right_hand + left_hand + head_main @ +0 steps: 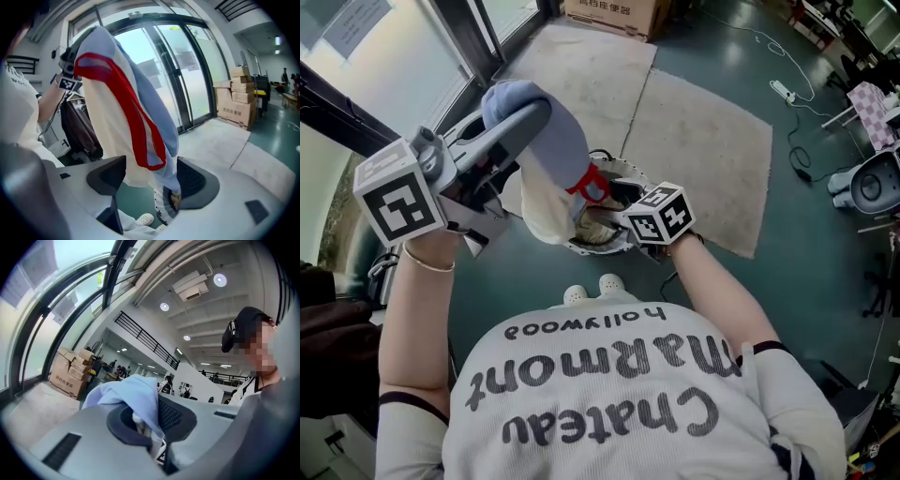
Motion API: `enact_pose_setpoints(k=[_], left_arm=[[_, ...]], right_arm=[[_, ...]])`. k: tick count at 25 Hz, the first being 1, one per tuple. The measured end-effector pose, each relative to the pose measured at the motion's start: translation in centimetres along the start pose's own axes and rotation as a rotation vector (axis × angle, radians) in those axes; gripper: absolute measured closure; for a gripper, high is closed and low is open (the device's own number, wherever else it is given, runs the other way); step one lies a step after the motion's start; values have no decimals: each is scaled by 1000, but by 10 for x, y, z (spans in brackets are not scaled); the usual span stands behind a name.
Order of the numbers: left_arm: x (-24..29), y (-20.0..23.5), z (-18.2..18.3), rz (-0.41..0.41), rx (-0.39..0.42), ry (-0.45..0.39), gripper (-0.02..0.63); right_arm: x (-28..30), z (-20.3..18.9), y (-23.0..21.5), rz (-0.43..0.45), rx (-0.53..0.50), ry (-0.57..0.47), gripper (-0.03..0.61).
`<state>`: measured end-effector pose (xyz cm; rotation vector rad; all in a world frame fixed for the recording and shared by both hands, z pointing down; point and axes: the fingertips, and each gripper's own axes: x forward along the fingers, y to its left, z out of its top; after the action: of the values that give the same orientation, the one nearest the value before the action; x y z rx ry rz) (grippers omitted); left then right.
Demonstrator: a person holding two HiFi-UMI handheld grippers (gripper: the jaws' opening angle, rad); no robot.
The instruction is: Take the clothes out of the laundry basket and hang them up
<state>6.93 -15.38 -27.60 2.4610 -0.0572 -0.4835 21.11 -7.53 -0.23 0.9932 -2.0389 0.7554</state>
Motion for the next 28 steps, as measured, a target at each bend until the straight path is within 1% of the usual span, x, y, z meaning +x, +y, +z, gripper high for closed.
enact_pose_setpoints(k=[2,4,5,6,7,9,10,12,13,15,17,19,21,23,25,28], left_arm=[[-4,3,7,10,12,-10,581],[-11,7,10,20,13,-23,580],[-16,11,9,33,10,-27,580],[-22,18,7,53,6,-29,580],[-29,27,4,80,3,-28,580],[-49,50,-9,166,1,-15,580],[-61,66,-19,229,2,0,580],[-87,98,-44,360,-2,37,580],[-97,111,-57,402,-10,49,580],[-112,132,-82,449,-33,74,579],[-123,151,-112,486,-64,119,579],[-121,162,-136,488,-97,147,578],[-111,166,-154,448,-144,133,573],[-102,166,-166,393,-182,94,520],[-92,164,-177,326,-214,54,497],[-77,158,-199,242,-246,45,420]], right_arm=[[18,0,1,-19,-49,18,253],[29,2,-4,-70,-100,19,256],[30,7,-8,-97,-124,7,338],[28,12,-10,-110,-139,-8,513],[23,17,-8,-95,-141,-22,538],[7,31,2,-2,-100,-58,541],[-6,42,7,50,-65,-94,543],[-38,73,12,135,11,-198,543],[-55,91,14,161,32,-254,545],[-83,127,20,171,14,-345,545],[-105,160,28,143,-49,-401,545],[-125,188,36,107,-124,-437,545],[-143,212,47,74,-208,-456,545],[-154,230,62,45,-296,-458,545],[-160,244,78,25,-360,-464,545],[-161,256,89,-10,-392,-469,545]])
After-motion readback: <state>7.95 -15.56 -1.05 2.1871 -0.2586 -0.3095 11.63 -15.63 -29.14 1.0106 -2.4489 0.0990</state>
